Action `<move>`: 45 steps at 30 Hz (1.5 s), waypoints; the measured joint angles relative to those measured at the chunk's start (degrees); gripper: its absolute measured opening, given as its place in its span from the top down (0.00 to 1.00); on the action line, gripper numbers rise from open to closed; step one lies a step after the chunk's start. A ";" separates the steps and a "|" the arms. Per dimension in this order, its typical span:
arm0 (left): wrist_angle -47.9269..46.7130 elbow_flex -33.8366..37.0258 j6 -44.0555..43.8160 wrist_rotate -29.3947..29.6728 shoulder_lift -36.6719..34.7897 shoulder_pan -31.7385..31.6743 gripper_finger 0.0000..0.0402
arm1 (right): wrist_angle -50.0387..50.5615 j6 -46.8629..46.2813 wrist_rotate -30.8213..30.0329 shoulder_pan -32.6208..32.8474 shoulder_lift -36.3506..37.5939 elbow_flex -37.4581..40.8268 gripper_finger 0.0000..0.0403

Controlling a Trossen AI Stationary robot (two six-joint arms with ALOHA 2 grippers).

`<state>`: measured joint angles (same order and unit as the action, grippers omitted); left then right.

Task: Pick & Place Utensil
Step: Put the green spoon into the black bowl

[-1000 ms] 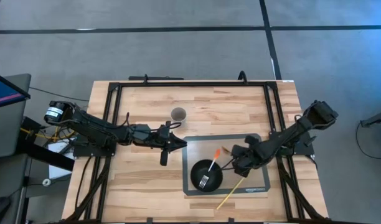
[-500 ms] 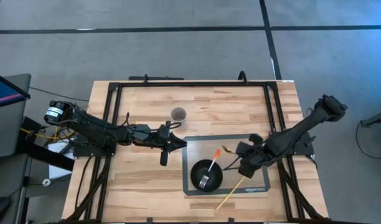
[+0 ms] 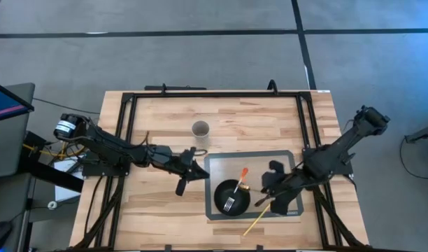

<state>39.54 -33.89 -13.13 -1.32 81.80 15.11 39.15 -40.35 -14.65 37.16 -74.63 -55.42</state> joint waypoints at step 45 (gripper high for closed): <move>8.01 -9.20 -11.63 7.46 25.63 9.77 0.98 | 2.43 19.39 8.27 -5.20 -15.97 -9.46 1.00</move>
<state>47.55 -43.09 -24.76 6.14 107.44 24.88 41.57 -20.96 -6.37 31.96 -90.60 -64.88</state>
